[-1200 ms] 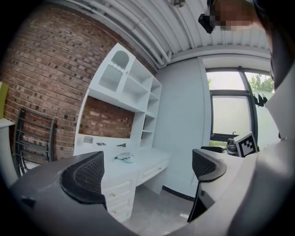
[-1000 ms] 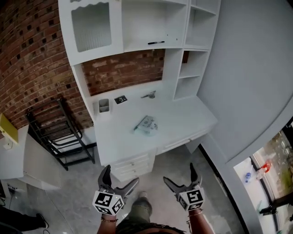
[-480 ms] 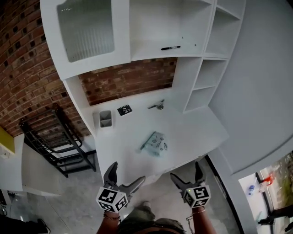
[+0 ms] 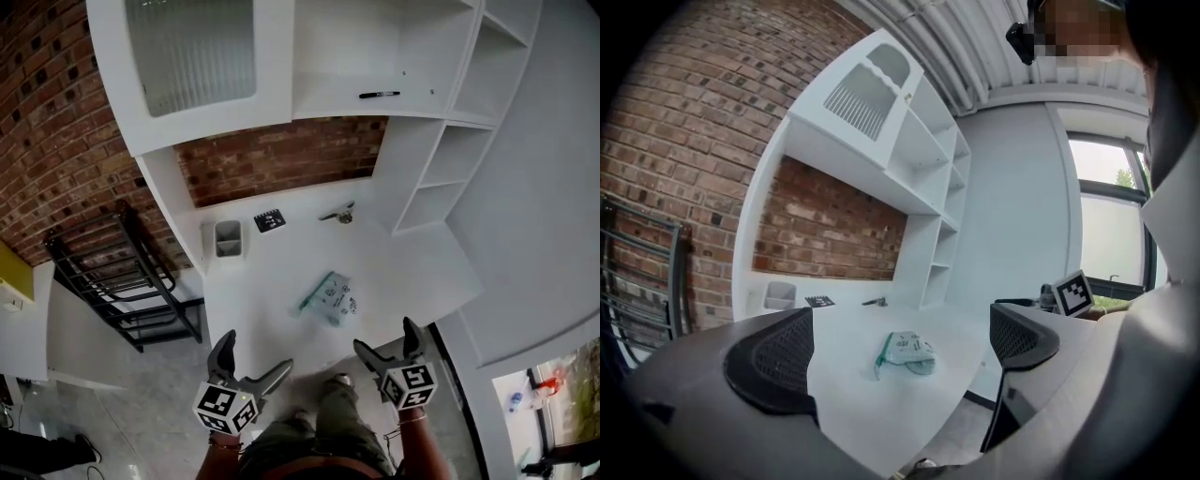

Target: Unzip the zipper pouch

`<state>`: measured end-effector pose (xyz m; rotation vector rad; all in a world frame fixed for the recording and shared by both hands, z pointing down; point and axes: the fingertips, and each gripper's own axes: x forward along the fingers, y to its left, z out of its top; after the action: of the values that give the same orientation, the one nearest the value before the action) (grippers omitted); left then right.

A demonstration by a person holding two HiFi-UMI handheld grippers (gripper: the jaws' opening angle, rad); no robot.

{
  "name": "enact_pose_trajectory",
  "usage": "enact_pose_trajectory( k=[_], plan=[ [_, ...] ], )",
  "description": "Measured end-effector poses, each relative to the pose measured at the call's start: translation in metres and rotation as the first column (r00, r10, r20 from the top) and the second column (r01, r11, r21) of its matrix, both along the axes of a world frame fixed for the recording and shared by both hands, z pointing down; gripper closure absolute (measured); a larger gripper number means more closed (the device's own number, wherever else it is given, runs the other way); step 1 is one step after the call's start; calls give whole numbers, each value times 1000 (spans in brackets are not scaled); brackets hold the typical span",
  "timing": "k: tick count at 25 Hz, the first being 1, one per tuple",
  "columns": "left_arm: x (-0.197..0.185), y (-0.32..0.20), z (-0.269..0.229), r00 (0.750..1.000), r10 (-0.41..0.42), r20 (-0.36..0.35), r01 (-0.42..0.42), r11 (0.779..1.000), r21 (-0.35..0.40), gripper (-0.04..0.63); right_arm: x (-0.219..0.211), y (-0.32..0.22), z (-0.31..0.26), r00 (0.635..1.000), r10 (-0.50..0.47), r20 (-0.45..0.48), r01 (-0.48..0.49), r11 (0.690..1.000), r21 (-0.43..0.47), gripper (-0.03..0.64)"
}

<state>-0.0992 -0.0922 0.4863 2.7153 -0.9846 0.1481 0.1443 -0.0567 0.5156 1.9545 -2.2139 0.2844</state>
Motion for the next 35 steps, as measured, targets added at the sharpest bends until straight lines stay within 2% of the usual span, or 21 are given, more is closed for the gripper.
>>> enact_pose_trajectory(
  k=[5, 9, 13, 15, 18, 21, 25, 27, 30, 35],
  plan=[
    [-4, -20, -1, 998, -70, 1, 70, 998, -1, 28, 8, -37, 7, 999, -45, 13, 45, 999, -26, 55],
    [-1, -31, -4, 994, -107, 0, 107, 994, 5, 28, 10, -69, 9, 993, -116, 4, 116, 992, -40, 57],
    [3, -44, -5, 989, -151, -4, 151, 989, 0, 28, 10, -98, 21, 979, -204, 17, 204, 976, -80, 77],
    [6, -49, -4, 986, -170, -5, 169, 985, -9, 28, 7, -111, 33, 964, -266, 29, 267, 954, -135, 98],
    [6, -58, -6, 978, -206, 1, 206, 978, -12, 28, -1, -133, 58, 925, -371, 79, 379, 887, -264, 117],
    [6, -67, -9, 968, -249, -5, 249, 968, -14, 28, -1, -158, 80, 897, -428, 110, 436, 819, -374, 143],
    [5, -75, -7, 952, -307, -1, 307, 952, -17, 28, 0, -187, 121, 861, -485, 153, 487, 698, -526, 167],
    [2, -78, -5, 941, -337, 4, 337, 941, -17, 28, -2, -198, 137, 842, -517, 157, 502, 643, -578, 169],
    [-3, -83, -1, 927, -375, 16, 375, 927, -19, 28, 0, -213, 156, 826, -546, 140, 492, 579, -650, 178],
    [-13, -92, 0, 899, -437, 16, 437, 899, -23, 28, -4, -220, 179, 789, -585, 188, 495, 424, -759, 217]
  ],
)
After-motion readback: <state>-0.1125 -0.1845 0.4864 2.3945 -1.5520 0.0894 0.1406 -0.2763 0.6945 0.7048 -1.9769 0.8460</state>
